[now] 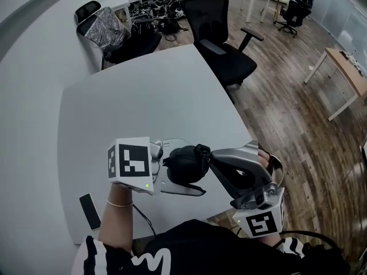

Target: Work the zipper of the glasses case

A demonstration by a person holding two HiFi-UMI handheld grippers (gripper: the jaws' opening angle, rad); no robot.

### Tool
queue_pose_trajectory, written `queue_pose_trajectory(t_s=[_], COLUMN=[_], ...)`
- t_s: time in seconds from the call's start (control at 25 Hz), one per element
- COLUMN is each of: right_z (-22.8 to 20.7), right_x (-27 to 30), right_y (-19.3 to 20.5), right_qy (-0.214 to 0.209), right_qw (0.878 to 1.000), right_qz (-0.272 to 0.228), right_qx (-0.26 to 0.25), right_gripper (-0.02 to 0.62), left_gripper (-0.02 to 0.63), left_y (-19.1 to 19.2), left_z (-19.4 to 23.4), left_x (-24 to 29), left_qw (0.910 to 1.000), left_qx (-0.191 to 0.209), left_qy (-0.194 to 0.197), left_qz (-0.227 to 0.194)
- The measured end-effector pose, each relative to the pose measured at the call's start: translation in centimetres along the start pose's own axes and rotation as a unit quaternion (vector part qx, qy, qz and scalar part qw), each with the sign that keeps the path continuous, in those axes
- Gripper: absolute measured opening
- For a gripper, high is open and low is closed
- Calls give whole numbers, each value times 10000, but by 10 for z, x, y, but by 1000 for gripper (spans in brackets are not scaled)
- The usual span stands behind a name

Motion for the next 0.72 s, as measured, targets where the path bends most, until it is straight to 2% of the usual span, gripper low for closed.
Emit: queue_pose_trajectory(t_s=[0.12, 0.28, 0.36, 0.48, 0.6, 0.72], right_z=[5, 7, 6, 8, 8, 6], right_x=[0, 0, -2, -3, -7, -9], right_y=[5, 11, 11, 5, 2, 0], right_qy=[-6, -22, -31, 4, 9, 8], right_qw=[9997, 9993, 9994, 9997, 9998, 9997], right_qz=[214, 372, 332, 174, 85, 174], right_qx=[-142, 10, 118, 161, 203, 143], right_gripper=[6, 5, 5, 5, 5, 5], left_gripper=[261, 259, 259, 259, 259, 259], left_y=[6, 9, 8, 2, 0, -1], left_z=[3, 7, 5, 1, 1, 2], left_x=[0, -2, -4, -4, -7, -7], left_qw=[9995, 9982, 9978, 9985, 9976, 9976], left_qx=[-264, -456, -544, -413, -245, -297], left_qy=[-143, -390, -365, -347, -638, -621], left_qz=[-39, -6, 49, 50, 81, 97])
Point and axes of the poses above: the fingertips, and each gripper's own axes: x forward along the fingers, z to its left, y out of its underside, the point moved 8 cm from there along -x, backward along the fingers, and after that the axes turned 2 degrees about -z, right-handed, at the moved point
